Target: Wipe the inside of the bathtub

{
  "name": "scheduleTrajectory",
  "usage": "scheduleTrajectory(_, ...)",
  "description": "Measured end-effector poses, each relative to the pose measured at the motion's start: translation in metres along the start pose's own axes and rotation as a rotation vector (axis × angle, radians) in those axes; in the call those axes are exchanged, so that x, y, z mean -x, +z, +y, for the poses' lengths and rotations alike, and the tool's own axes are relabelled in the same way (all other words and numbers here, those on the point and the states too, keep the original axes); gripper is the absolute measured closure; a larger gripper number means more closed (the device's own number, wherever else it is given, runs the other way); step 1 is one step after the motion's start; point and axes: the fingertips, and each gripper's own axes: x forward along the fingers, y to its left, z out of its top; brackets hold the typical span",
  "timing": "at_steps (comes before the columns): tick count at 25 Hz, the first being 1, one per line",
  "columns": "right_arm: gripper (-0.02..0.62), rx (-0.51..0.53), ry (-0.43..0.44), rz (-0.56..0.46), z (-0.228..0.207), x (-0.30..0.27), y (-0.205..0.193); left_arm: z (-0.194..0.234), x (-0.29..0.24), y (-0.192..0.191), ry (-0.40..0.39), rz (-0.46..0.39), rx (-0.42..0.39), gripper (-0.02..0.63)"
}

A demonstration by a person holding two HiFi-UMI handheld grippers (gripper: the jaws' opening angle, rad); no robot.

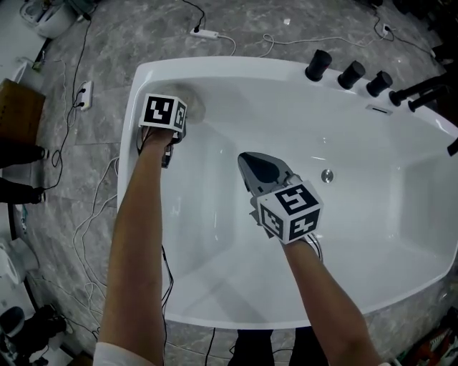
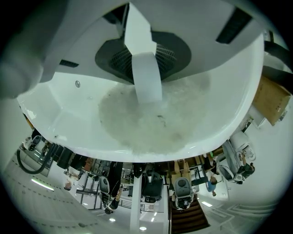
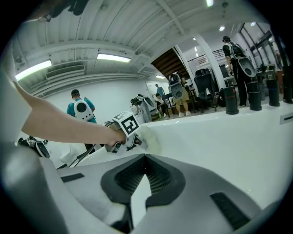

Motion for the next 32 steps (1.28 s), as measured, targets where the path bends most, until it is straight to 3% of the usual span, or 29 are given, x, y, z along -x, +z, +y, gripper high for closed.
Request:
scheduleTrajectory(7,0.575,-0.039,0.035,0.096,0.01,-0.015,0.0,-0.004,-0.002,0.002,0.008,0.002,-0.011,0.508)
scheduleTrajectory(18,0.575,-0.005,0.045,0.111,-0.002,-0.001,-0.009,-0.01,-0.006,0.005,0.032,0.021,-0.014,0.508)
scheduleTrajectory(32,0.575,-0.026,-0.003,0.095,-0.066,0.063,-0.015,-0.092,-0.017,0.022,0.005,0.026,0.004,0.509)
